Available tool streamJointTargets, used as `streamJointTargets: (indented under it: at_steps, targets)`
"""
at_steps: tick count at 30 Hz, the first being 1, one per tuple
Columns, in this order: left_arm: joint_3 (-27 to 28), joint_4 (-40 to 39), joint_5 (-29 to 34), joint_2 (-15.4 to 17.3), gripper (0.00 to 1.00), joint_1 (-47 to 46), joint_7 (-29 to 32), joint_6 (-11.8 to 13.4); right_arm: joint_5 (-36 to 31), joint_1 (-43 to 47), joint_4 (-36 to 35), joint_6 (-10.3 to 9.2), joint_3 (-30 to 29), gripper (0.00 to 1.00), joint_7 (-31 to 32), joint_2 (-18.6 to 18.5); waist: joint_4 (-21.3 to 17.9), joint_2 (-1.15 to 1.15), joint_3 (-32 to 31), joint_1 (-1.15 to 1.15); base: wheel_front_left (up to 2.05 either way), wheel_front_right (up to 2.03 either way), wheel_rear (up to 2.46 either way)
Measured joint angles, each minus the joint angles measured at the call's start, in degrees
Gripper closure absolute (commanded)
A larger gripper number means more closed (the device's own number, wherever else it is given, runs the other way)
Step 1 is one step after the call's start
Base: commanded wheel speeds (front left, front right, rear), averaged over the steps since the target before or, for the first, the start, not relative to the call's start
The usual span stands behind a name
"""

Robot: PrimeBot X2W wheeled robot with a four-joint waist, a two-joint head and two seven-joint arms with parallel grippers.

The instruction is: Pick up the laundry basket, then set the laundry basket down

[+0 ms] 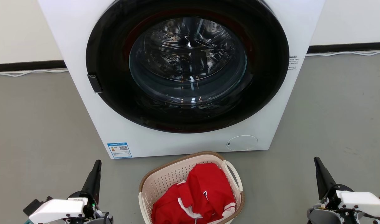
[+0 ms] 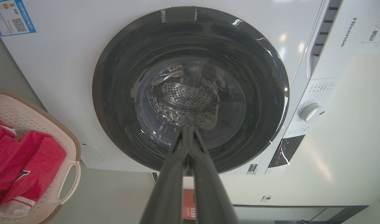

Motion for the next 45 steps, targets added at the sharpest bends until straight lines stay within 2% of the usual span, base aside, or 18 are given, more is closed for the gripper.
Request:
streamJointTargets:
  at_steps: [45]
  targets:
    - [0.49,0.04,0.43,-0.53,1.00,0.00,0.25,0.00,-0.54,-0.01,0.08,0.00,-1.10,1.00,0.55,0.68,0.00,0.00,0.00,0.00,0.00,0.00,0.00]
